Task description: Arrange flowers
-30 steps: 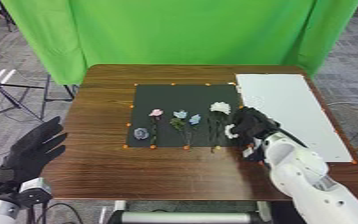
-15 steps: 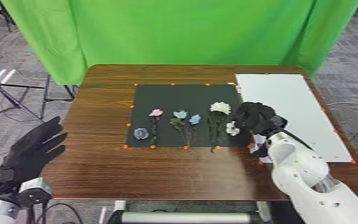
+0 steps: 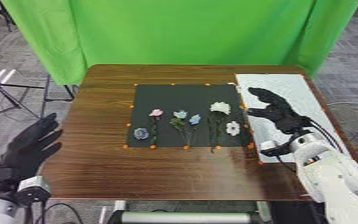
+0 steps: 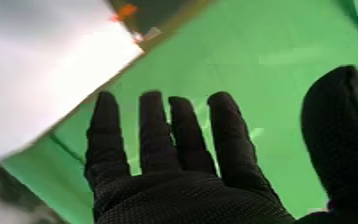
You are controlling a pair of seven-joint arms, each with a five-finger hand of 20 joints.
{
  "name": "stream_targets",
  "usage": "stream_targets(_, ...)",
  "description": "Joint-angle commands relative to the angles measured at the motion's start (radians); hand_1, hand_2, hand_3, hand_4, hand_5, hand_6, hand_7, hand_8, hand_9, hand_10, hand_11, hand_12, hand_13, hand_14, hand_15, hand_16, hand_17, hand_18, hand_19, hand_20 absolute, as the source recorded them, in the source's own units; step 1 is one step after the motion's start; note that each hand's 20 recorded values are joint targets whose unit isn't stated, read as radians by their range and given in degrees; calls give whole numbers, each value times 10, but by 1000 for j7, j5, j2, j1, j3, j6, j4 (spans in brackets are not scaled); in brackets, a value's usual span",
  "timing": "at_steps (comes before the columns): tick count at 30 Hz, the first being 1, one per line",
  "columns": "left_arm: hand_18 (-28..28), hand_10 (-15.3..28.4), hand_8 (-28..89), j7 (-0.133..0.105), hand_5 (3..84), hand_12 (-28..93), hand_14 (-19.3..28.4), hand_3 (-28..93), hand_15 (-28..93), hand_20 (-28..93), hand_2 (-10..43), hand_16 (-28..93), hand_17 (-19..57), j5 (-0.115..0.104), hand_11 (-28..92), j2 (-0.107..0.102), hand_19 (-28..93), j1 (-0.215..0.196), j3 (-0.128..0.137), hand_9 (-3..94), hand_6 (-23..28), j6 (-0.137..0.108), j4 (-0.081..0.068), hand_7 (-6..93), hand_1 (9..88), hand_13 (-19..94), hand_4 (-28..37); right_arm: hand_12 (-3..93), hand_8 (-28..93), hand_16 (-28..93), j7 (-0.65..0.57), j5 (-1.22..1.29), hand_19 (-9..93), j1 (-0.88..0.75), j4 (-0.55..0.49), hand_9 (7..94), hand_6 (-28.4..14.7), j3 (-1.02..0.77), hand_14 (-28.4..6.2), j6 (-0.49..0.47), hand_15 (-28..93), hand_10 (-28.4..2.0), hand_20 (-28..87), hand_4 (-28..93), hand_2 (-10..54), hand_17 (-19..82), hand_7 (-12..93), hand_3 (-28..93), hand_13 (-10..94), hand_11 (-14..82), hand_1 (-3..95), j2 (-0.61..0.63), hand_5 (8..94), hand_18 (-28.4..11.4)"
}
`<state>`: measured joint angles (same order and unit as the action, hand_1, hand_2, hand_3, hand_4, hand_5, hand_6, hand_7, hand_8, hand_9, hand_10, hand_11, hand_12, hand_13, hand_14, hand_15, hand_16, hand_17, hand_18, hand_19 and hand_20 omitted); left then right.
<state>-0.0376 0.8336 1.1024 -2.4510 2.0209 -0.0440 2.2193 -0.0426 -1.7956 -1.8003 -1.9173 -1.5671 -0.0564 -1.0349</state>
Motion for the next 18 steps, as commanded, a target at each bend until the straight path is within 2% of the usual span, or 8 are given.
stream_targets(1,180,83,-91,-44,218,179,105,697,184,88,-9,57,-124,40,141,-12,353,10,-18,151,15,-126,48,184,240,105,-283,252,-115,420,131,693,349,-112,-32,264,12,-103,-102,-75,-38,-100,229,-244,45,-16,159,842,184,12,130,-142,277,-186)
stream_targets(3,189,78,-89,-39,200,189,104,670,151,85,-26,68,-136,41,116,-24,344,-1,-7,134,10,-119,53,180,232,88,-283,249,-108,417,135,746,319,-125,-42,268,12,-119,-104,-106,-59,-93,219,-250,26,-17,140,823,179,0,112,-186,281,-185)
stream_targets(6,194,73,-85,-32,191,206,109,650,111,80,-34,80,-143,43,89,-19,339,6,-4,125,10,-117,58,175,230,77,-283,243,-92,412,134,741,292,-166,-67,262,-4,-151,-105,-134,-72,-86,210,-255,3,-19,101,817,172,-6,100,-244,273,-184)
stream_targets(8,201,69,-83,-25,174,222,115,642,70,74,-42,87,-155,44,61,-16,333,11,-6,116,3,-100,59,177,226,68,-283,235,-88,410,106,733,281,-186,-75,257,-17,-182,-107,-173,-77,-81,205,-258,-3,-26,79,813,165,-12,97,-289,266,-182)
stream_targets(13,202,69,-88,-35,169,247,113,626,36,67,-43,104,-167,37,30,-20,324,61,-63,118,1,-90,35,178,229,67,-283,224,-77,416,81,760,265,-225,-98,240,-26,-214,-106,-165,-89,-78,199,-260,-6,-51,56,806,148,-17,94,-318,253,-182)
stream_targets(14,202,69,-89,-46,169,250,111,624,32,67,-42,107,-168,29,27,-23,323,69,-78,118,1,-96,30,178,229,67,-283,225,-73,420,85,749,269,-226,-100,237,-25,-217,-106,-166,-92,-80,198,-259,-6,-55,56,805,148,-16,94,-316,252,-183)
stream_targets(16,198,68,-88,-59,168,253,108,622,29,66,-42,110,-171,26,24,-16,320,79,-95,117,1,-103,24,178,226,66,-283,226,-70,425,86,723,272,-225,-108,236,-23,-214,-106,-150,-95,-87,195,-257,-10,-61,56,804,148,-16,93,-303,249,-184)
stream_targets(18,195,68,-88,-63,168,257,106,628,26,67,-43,114,-171,25,22,-12,316,81,-94,117,1,-95,24,178,222,66,-283,232,-66,429,91,720,279,-218,-107,238,-24,-207,-109,-145,-97,-97,195,-255,-13,-68,64,801,148,-12,93,-308,248,-187)
